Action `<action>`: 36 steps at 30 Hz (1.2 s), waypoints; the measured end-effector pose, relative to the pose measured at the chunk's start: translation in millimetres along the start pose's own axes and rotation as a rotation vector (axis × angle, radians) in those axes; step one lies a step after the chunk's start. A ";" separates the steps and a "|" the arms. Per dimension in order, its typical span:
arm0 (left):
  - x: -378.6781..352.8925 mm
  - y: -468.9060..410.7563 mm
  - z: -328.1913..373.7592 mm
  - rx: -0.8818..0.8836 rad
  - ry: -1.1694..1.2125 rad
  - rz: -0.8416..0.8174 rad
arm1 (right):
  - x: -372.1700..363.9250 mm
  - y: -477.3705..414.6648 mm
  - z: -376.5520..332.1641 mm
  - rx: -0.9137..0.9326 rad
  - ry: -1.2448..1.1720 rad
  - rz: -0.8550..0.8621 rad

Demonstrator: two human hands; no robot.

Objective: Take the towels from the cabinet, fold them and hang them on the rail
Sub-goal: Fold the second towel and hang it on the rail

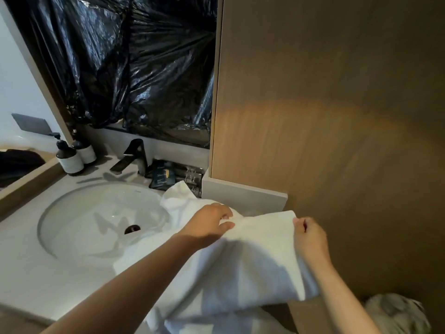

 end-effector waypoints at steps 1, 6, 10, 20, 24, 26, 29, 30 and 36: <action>6.4 4.2 -4.0 0.002 0.010 0.041 | -3.8 -0.2 5.3 -0.010 0.012 -0.018; 42.6 56.0 -55.6 0.160 0.100 0.274 | -31.6 5.6 24.5 -0.049 0.106 -0.161; 55.5 114.9 -89.2 0.282 0.159 0.409 | -43.6 18.6 -0.6 0.012 0.040 -0.217; 39.2 192.6 -127.5 0.472 0.277 0.446 | -88.6 93.7 -111.8 0.501 0.073 -0.342; 23.7 214.3 -140.1 0.571 0.403 0.445 | -117.1 123.1 -129.0 0.653 0.141 -0.441; 14.2 224.4 -145.4 0.620 0.483 0.444 | -134.1 133.3 -136.6 0.717 0.189 -0.493; 3.5 239.0 -151.9 0.686 0.603 0.448 | -157.6 141.8 -152.8 0.838 0.316 -0.548; 0.3 242.6 -152.9 0.702 0.648 0.458 | -164.9 142.9 -157.0 0.862 0.370 -0.573; -18.0 255.2 -154.1 0.777 1.019 0.486 | -186.4 144.2 -177.7 0.881 0.674 -0.646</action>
Point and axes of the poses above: each hand's wrist, its own y-axis away from the middle knuckle, its own x-axis out of the back of the hand, z = x × y, the point moved 7 cm from there along -y, towards the middle knuckle, and after that the axes turned 13 degrees about y, right-handed, at the moved point
